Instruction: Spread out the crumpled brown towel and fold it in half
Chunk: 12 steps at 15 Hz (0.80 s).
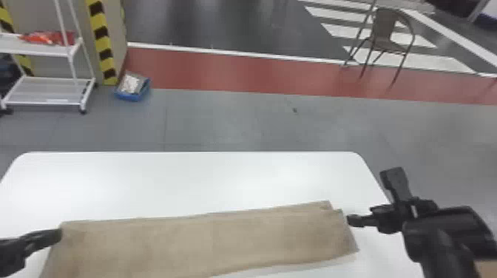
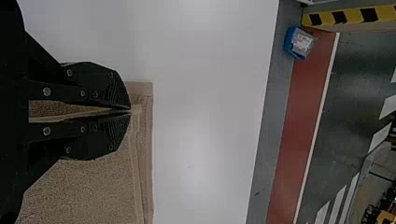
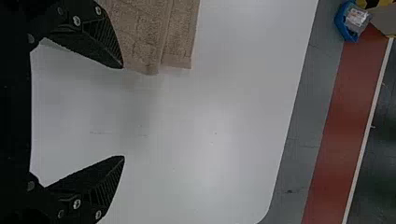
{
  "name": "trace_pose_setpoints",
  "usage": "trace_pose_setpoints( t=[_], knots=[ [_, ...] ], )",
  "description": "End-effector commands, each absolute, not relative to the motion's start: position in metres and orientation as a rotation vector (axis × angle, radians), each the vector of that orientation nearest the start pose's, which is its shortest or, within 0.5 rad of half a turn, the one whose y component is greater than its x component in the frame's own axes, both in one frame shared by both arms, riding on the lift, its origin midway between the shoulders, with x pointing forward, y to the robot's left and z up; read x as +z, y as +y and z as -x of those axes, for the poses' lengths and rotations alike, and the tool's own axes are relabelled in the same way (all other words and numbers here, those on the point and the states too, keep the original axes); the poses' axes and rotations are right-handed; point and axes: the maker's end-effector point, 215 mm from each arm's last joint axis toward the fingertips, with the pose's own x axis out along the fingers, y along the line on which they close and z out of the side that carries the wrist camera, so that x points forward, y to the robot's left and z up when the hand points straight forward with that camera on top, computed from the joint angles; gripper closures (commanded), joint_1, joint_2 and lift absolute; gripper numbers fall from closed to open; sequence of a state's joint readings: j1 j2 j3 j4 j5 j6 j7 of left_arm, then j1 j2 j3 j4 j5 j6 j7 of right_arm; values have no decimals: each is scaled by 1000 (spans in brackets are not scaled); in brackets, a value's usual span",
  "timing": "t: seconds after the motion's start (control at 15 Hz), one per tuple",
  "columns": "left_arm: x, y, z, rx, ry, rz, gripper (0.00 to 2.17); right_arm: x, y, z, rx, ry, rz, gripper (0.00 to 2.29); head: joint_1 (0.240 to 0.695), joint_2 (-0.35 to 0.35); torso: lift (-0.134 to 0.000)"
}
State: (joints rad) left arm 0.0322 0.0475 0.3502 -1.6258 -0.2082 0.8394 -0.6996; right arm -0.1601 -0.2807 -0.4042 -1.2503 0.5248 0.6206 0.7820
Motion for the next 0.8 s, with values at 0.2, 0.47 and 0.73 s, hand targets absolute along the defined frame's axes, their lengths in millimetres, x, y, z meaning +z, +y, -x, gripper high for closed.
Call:
trace_pose_setpoints(
  t=[0.2,0.47,0.73],
  knots=[
    [-543,325,-462,-216,817,181,1011,-547,-475,-496,103,983,140,437,695,-192,0],
    [-543,324,-464,-220,819,176,1011,-552,-470,-498,102,1012,157,441,695,-170,0],
    [-542,325,-465,-220,815,171,1011,-555,-464,-505,115,1025,163,586,695,-167,0]
  ],
)
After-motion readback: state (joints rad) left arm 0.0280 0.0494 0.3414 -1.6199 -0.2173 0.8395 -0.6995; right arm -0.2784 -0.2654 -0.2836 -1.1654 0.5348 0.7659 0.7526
